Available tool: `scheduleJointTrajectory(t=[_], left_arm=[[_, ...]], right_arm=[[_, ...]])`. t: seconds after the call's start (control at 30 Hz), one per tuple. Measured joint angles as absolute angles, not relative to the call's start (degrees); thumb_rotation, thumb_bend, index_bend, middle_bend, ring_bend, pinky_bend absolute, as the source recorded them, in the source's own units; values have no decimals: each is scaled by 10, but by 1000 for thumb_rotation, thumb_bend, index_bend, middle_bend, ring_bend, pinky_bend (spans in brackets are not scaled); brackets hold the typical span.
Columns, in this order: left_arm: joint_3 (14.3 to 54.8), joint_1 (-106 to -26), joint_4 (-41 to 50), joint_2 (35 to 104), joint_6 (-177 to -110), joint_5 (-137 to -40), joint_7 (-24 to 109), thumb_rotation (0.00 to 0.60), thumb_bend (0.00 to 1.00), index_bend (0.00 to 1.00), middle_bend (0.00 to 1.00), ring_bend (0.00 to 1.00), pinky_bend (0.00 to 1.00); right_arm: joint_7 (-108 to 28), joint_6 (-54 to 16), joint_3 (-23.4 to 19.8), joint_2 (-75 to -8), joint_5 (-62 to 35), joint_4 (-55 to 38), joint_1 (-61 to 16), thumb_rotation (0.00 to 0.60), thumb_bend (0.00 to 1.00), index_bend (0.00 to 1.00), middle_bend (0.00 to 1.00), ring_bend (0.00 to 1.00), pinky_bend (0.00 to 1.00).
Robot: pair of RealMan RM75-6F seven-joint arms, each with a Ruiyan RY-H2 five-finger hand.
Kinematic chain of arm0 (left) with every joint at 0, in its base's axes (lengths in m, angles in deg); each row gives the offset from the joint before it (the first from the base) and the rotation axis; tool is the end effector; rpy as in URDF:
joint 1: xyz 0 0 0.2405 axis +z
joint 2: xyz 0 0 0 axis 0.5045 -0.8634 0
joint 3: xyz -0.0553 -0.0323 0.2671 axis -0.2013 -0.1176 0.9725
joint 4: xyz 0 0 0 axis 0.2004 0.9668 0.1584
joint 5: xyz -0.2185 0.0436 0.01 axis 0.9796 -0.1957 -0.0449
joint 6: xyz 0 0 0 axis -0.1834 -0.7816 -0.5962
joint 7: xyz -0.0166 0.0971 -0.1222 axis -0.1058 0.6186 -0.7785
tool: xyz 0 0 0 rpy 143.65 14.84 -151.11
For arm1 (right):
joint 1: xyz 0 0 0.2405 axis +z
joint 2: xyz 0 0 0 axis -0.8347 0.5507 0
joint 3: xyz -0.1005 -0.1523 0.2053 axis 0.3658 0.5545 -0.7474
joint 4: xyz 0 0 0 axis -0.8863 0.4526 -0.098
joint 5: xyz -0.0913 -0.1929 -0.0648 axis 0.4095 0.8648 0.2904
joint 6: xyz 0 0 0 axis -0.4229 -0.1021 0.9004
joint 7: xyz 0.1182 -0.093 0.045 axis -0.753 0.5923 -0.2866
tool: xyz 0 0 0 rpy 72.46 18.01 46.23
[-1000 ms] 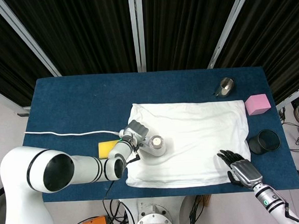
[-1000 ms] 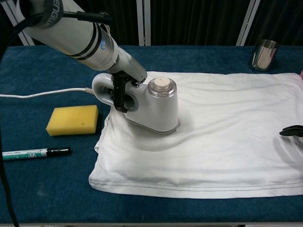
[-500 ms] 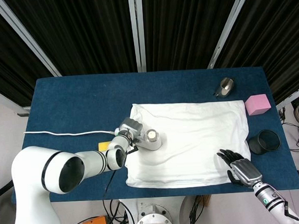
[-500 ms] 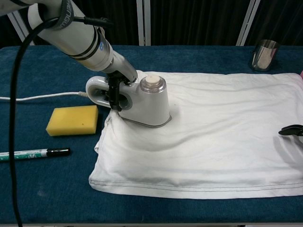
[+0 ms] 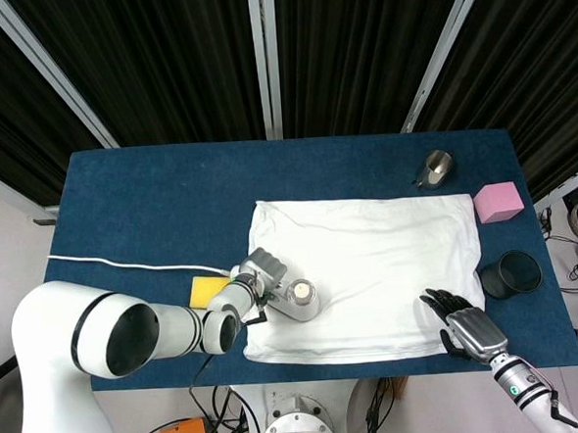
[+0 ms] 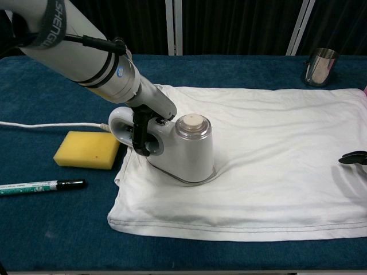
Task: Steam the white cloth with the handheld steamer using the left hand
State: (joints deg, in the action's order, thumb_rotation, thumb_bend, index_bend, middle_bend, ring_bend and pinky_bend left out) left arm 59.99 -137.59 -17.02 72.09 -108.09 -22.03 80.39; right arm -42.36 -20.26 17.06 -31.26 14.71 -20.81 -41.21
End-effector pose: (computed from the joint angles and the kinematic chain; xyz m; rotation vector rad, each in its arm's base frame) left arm -0.0062 0.3666 -0.0802 -2.4023 -0.8033 -0.0360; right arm -0.3316 -0.1889 0.0280 1.8806 -1.2283 0.6997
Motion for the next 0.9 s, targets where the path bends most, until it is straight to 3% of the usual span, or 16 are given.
scheduleJointTrajectory(t=[0.43, 0.63, 0.9], left_arm=[[599, -1305, -209, 628, -1173, -280, 718, 418, 638, 761, 843, 707, 663], [621, -1243, -169, 610, -1171, -279, 687, 419, 619, 757, 813, 682, 661], [642, -1174, -90, 622, -1152, -272, 672, 417, 560, 704, 734, 608, 577]], right_arm=[[-430, -187, 170, -306, 154, -208, -416, 600, 847, 28, 61, 8, 181], [-435, -162, 163, -296, 156, -213, -423, 600, 847, 28, 61, 8, 181], [-431, -138, 156, -282, 156, -228, -433, 600, 847, 28, 61, 8, 181]])
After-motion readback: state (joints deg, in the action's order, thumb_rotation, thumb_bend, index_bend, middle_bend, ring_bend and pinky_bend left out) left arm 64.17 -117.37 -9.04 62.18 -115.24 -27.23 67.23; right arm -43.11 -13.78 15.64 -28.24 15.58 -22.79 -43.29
